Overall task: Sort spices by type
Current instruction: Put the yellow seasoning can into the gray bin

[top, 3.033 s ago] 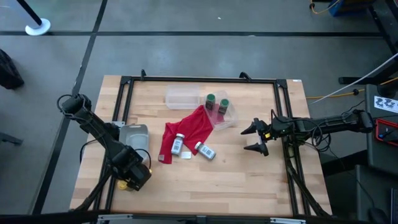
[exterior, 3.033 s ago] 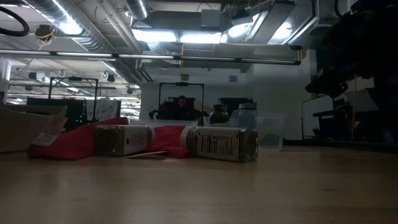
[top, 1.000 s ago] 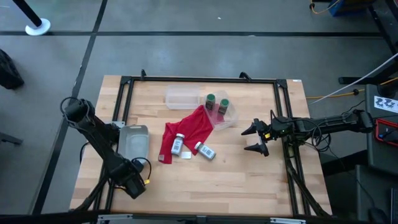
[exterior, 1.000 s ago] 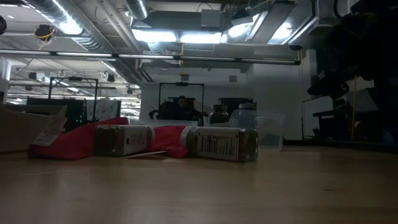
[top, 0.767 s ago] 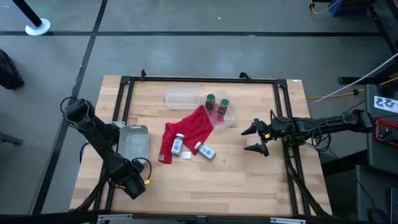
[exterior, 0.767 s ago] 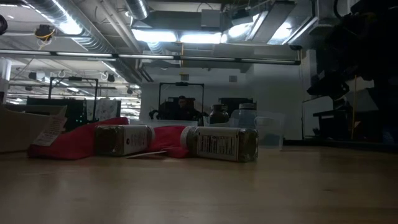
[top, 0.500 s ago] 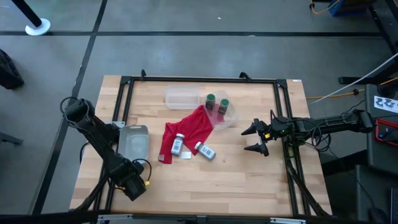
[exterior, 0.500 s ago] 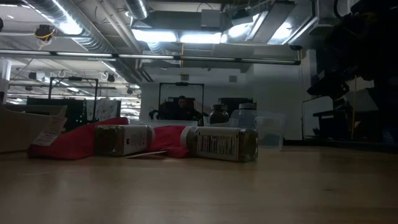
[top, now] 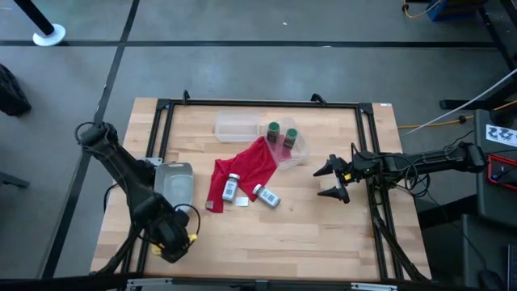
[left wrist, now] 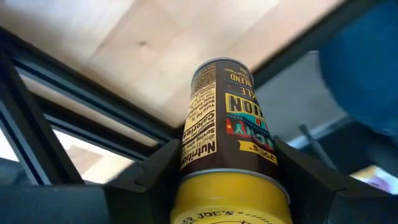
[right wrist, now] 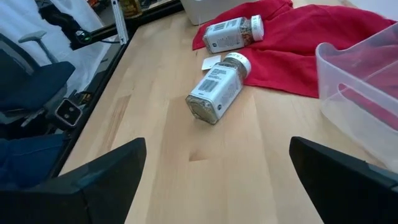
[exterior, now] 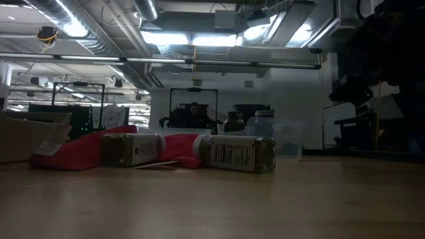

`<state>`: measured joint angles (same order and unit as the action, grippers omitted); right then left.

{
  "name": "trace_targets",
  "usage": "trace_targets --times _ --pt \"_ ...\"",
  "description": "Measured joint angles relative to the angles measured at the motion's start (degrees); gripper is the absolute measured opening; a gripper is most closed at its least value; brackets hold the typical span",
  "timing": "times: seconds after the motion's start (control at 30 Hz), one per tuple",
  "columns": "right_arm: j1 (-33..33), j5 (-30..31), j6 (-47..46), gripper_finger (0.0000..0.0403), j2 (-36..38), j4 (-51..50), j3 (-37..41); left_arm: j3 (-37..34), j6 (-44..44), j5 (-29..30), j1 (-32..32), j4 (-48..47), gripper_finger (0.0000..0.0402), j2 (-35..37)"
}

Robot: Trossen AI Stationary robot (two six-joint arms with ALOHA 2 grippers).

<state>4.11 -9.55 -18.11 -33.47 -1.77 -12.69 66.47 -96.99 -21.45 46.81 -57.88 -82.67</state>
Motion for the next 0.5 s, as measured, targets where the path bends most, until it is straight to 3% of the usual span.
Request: trace_targets --times 0.17,0.5 --pt "0.0 -3.6 0.6 0.0395 1.3 0.8 0.0 0.8 -0.2 0.7 -3.5 -0.3 0.0206 3.6" --pt "0.0 -3.1 2.5 0.0395 12.2 -5.4 0.0 0.8 6.3 3.9 -12.1 -5.8 0.0206 10.1"
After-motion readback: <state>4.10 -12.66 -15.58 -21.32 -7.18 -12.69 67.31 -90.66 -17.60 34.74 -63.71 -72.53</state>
